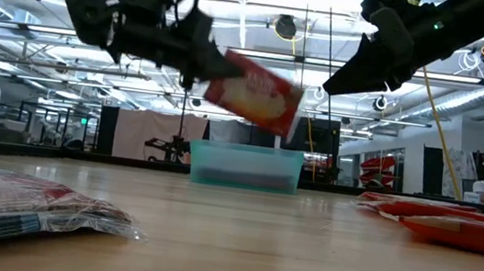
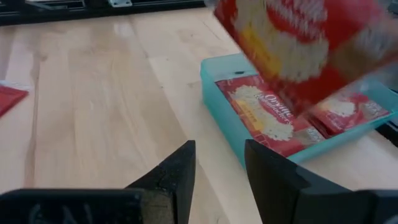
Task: Sort popcorn bags into baskets
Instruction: Put the red popcorn bag into the blue bin
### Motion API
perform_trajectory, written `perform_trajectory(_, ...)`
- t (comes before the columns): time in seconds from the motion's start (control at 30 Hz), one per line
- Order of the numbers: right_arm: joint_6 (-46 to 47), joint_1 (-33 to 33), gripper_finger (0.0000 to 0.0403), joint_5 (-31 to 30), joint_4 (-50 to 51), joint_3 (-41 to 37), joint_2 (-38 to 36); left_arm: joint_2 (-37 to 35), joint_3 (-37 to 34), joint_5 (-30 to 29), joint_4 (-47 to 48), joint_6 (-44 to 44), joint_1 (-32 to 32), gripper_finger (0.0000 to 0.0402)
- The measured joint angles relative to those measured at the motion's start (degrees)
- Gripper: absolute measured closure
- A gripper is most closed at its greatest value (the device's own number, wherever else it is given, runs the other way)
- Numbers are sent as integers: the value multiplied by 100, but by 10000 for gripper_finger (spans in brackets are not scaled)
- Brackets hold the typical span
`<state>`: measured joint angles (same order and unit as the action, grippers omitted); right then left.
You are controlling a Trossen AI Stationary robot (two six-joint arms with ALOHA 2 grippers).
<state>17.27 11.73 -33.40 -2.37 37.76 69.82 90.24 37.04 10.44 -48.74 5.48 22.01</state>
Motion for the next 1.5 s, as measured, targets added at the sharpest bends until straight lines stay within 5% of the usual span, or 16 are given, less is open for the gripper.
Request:
perform_trajectory(0.27, 3, 2, 273, 6, -2, -1, 0, 566, -7, -81, -4, 793, 91, 351)
perform_trajectory(0.63, -180, 2, 273, -3, -387, -1, 0, 789, -2, -319, -194, 831, -129, 337)
perform_trajectory(0.93, -107, -2, 273, 4, -301, -1, 0, 782, -2, -710, -125, 685, -86, 232)
perform_trajectory(1.2, 328, 42, 273, 35, -100, -1, 0, 296, 0, -776, 223, 480, -20, 167)
perform_trajectory(1.37, 905, 91, 273, 71, 318, -1, 0, -240, 2, -718, 1097, 298, -1, 175)
perform_trajectory(1.5, 1509, 189, 273, 785, 861, -1, 0, -879, -344, -65, 1365, 321, -97, 204)
